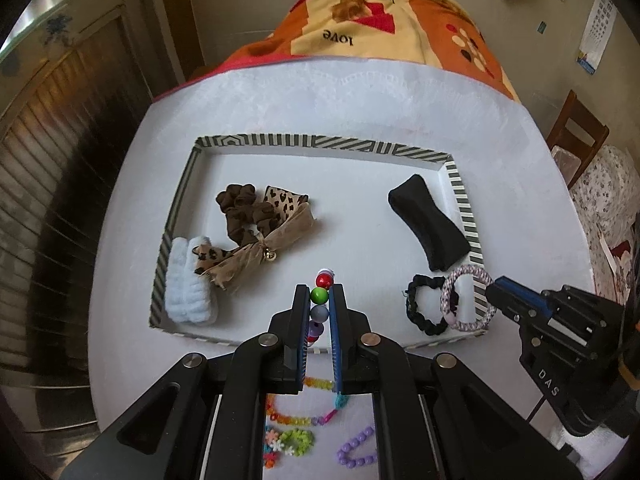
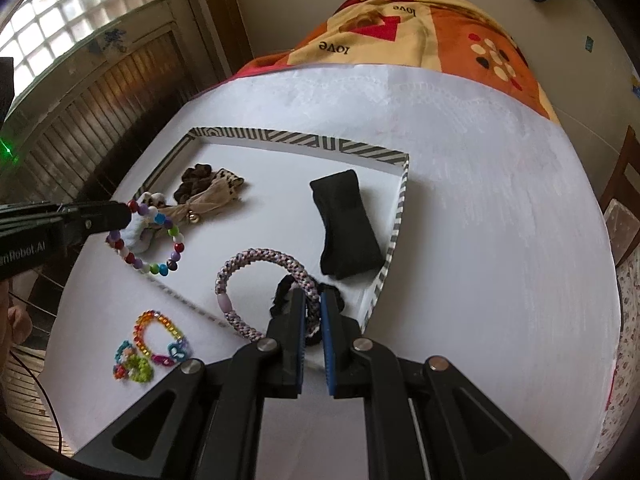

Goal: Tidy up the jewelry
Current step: 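Carry both bracelets into the tray and open both tools to release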

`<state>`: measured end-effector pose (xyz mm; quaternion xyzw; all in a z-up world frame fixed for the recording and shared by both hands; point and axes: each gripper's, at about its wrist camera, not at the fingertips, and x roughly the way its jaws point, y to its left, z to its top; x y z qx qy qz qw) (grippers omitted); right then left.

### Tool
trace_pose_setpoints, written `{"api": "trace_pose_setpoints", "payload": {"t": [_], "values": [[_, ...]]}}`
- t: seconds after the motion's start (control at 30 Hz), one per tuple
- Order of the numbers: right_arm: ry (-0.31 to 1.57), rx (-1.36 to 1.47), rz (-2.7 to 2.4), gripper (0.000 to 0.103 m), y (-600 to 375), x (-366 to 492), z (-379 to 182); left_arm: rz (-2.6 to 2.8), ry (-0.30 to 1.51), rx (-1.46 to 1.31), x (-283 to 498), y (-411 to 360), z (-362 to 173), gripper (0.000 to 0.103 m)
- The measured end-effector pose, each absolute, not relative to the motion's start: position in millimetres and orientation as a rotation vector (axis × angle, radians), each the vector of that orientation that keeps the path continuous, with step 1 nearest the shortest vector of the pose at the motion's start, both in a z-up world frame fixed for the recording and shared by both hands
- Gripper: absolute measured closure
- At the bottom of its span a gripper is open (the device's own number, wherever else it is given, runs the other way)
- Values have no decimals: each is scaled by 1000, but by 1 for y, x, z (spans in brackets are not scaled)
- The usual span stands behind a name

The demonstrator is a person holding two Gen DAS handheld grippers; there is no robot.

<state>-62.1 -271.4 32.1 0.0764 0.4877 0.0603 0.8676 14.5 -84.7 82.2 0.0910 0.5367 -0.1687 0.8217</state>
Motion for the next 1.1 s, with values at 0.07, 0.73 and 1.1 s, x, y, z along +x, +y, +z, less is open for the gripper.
{"api": "trace_pose_setpoints", "payload": {"t": [0.07, 0.73, 1.1], "values": [[1030, 161, 127, 95, -272, -54, 27, -356, 1154, 192, 20, -86, 76, 103], [1129, 76, 165, 95, -241, 33, -27, -212, 1290, 120, 60, -38, 5, 103], [1129, 85, 146, 95, -235, 50, -37, -205, 1302, 122, 64, -44, -5, 103]]}}
